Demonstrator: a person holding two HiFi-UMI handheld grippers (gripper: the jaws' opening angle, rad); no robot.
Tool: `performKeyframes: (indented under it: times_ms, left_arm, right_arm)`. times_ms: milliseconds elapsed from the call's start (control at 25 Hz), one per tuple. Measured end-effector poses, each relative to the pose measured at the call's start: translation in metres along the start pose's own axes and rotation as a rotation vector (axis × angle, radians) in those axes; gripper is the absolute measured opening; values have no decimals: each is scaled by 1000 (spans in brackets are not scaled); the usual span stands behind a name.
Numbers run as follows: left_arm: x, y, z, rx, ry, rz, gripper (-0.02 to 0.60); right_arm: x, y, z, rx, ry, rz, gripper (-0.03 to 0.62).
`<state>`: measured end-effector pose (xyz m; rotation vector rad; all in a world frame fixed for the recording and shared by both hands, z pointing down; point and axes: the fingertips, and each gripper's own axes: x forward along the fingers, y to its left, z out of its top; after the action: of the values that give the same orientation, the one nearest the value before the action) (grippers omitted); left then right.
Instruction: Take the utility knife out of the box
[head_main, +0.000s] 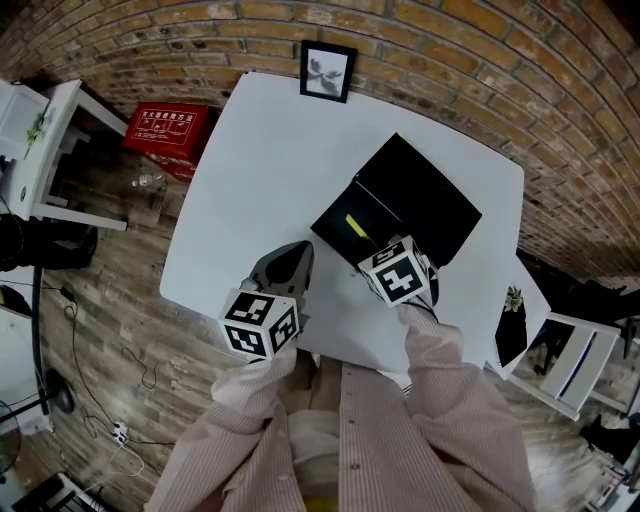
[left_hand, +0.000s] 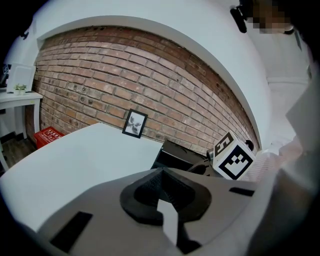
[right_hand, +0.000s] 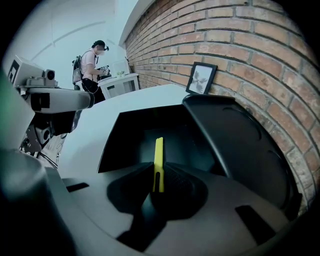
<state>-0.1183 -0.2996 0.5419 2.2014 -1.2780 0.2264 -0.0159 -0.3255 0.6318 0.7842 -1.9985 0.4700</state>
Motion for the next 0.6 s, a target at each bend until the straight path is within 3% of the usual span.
performKeyframes:
  times_ms: [600]
  left_arm:
    - [-9, -19, 17, 44, -60, -38, -8]
  right_arm:
    - [-42, 10, 15, 26, -192, 4, 67]
